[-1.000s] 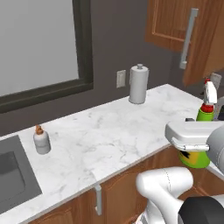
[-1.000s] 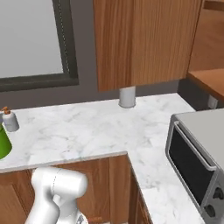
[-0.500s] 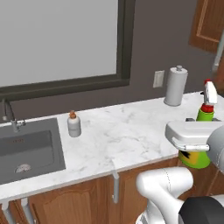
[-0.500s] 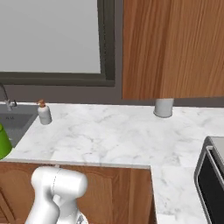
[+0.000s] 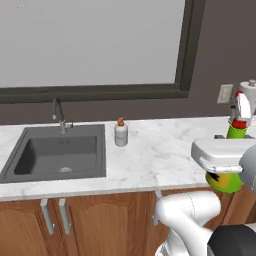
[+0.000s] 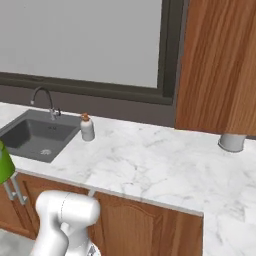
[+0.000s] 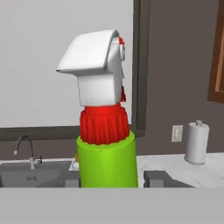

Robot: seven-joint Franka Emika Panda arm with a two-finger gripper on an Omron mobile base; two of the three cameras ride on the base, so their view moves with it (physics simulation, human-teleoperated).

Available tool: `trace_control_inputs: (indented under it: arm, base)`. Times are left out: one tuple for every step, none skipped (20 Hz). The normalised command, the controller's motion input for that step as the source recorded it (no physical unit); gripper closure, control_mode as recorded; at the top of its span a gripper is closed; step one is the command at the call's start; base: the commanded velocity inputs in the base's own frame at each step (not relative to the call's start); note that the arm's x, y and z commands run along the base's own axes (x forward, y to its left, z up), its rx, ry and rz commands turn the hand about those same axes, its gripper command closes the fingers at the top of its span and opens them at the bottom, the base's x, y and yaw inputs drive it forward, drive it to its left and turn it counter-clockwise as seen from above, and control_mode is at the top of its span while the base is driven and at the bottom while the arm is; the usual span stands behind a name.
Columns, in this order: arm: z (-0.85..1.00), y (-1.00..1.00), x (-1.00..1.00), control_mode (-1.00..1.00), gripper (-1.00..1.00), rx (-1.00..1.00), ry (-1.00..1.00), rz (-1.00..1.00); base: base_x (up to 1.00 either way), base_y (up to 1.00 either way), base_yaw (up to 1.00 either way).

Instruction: Locate and retrieve the spray and soap dispenser from the cabinet. Place them next to the sink.

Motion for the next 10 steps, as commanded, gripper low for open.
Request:
trace_control_inputs:
  arm:
    - [0.00, 0.00, 0.00, 1.00, 1.00, 0.00, 0.00, 0.00]
    - [0.00, 0.00, 0.00, 1.00, 1.00, 0.00, 0.00, 0.00]
    - [0.00, 0.00, 0.00, 1.00, 1.00, 0.00, 0.00, 0.00]
    - [0.00, 0.00, 0.00, 1.00, 1.00, 0.00, 0.00, 0.00]
    - [0.00, 0.00, 0.00, 1.00, 1.00, 0.00, 0.00, 0.00]
    - [0.00, 0.00, 0.00, 1.00, 1.00, 0.00, 0.00, 0.00]
    - [0.00, 0.00, 0.00, 1.00, 1.00, 0.00, 0.00, 0.00]
    - [0.00, 0.00, 0.00, 1.00, 1.00, 0.00, 0.00, 0.00]
    - [0.00, 0.00, 0.00, 1.00, 1.00, 0.00, 0.00, 0.00]
    - [0.00, 0.00, 0.00, 1.00, 1.00, 0.00, 0.00, 0.00]
  base:
    - [0.26, 0.50, 0.29]
    - [0.22, 0.58, 0.18]
    - [0.23, 0.49, 0.09]
    - [0.28, 0.43, 0.00]
    - [0.35, 0.42, -0.04]
    - [0.38, 0.40, -0.08]
    - [0.39, 0.42, -0.10]
    - [0.38, 0.41, -0.10]
    - [0.35, 0.40, -0.10]
    - [0.36, 0.37, -0.10]
